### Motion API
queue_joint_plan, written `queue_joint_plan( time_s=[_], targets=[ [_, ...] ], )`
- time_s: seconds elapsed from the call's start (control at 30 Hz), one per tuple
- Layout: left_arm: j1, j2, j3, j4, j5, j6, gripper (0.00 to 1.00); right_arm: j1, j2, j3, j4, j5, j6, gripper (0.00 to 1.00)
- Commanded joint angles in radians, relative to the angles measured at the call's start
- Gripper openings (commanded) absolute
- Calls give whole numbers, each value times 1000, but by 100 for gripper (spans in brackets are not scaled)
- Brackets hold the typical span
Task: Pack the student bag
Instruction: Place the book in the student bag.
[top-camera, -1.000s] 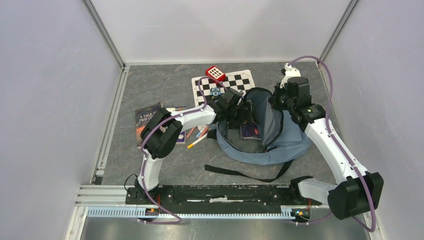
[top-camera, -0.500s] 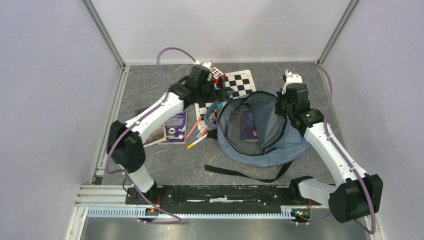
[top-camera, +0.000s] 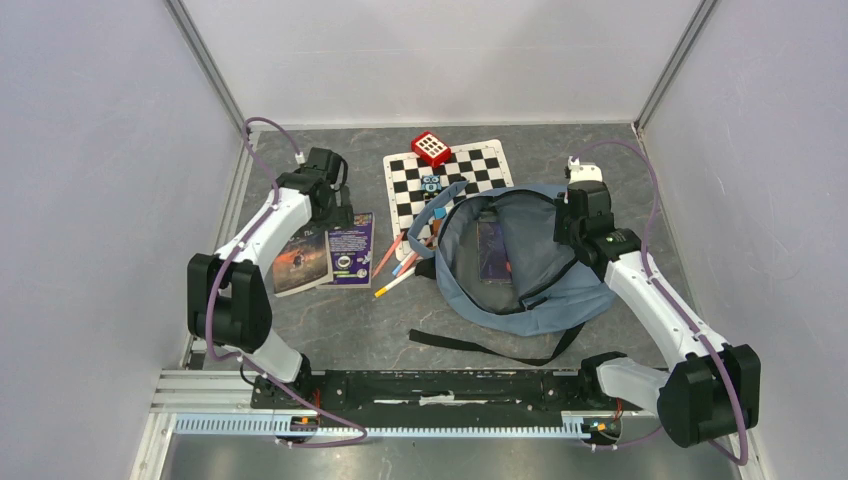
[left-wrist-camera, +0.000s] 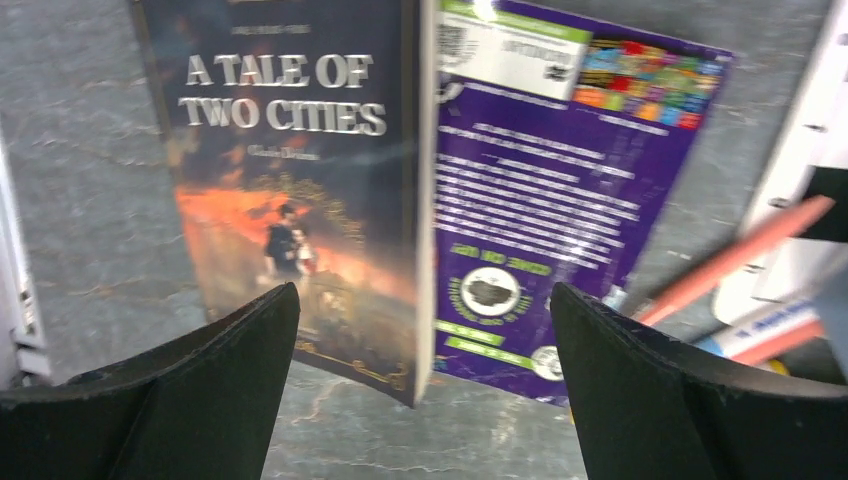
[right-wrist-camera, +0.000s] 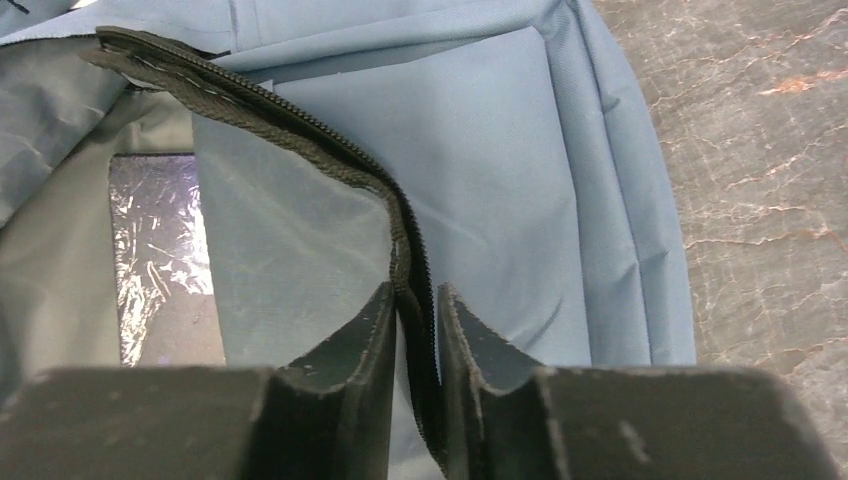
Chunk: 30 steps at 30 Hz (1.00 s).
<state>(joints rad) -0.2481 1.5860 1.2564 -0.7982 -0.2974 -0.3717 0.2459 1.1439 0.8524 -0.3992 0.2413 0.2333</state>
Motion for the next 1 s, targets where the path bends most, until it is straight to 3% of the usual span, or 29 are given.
queue_joint_plan(
  time_s=[0.0,0.23,0.5,0.73,0.97],
  targets=[
    [56,32,-3,-58,-70,72,100,-3,-38,-14,25,65,-3,30],
    [71,126,-5,-40,-51,102,100,-3,-122,-45,42,135,5,58],
    [91,212,10,-55,-66,107,98,-3,-190,-41,41,180,-11,66],
    [119,247,-10,-50,15,119,71,-4,-212,-33,41,193,-16,67],
    [166,234,-40,-30,111,126,31,-3,-214,-19,41,202,-19,68]
  ],
)
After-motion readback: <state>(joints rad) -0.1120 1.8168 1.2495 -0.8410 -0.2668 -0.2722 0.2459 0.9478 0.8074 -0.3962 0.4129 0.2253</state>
